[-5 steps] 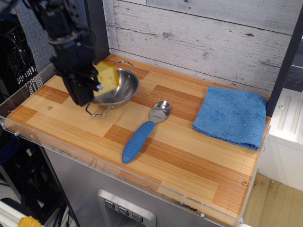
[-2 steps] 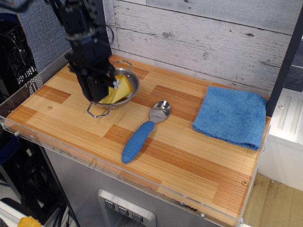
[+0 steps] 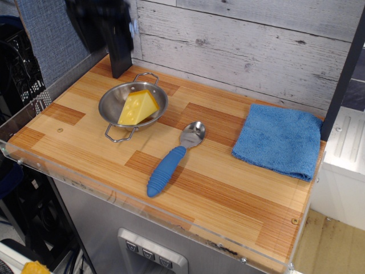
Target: Take the cheese slice and put it in the stainless steel pot
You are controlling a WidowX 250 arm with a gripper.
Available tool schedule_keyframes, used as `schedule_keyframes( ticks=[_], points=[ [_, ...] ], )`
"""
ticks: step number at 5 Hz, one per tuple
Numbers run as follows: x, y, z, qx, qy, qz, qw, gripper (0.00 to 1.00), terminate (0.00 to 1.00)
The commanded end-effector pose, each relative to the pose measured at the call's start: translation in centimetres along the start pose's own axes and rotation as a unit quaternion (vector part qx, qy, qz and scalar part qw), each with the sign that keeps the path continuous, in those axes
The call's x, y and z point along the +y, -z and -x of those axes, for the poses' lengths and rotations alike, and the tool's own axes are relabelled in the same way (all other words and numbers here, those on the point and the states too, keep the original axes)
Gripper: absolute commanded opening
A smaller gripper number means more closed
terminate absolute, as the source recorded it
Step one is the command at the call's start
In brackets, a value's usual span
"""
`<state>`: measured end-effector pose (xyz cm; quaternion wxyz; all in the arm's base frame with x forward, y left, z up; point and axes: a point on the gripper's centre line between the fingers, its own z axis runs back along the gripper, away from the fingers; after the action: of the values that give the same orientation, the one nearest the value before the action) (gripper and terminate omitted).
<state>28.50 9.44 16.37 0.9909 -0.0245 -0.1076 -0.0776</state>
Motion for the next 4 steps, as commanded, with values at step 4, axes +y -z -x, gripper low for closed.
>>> schedule_keyframes(
  ticks=[4],
  points=[
    [-1.36,-1.03,-0.53,0.057,-0.051,0.0,0.9971,1.0,0.0]
  ],
)
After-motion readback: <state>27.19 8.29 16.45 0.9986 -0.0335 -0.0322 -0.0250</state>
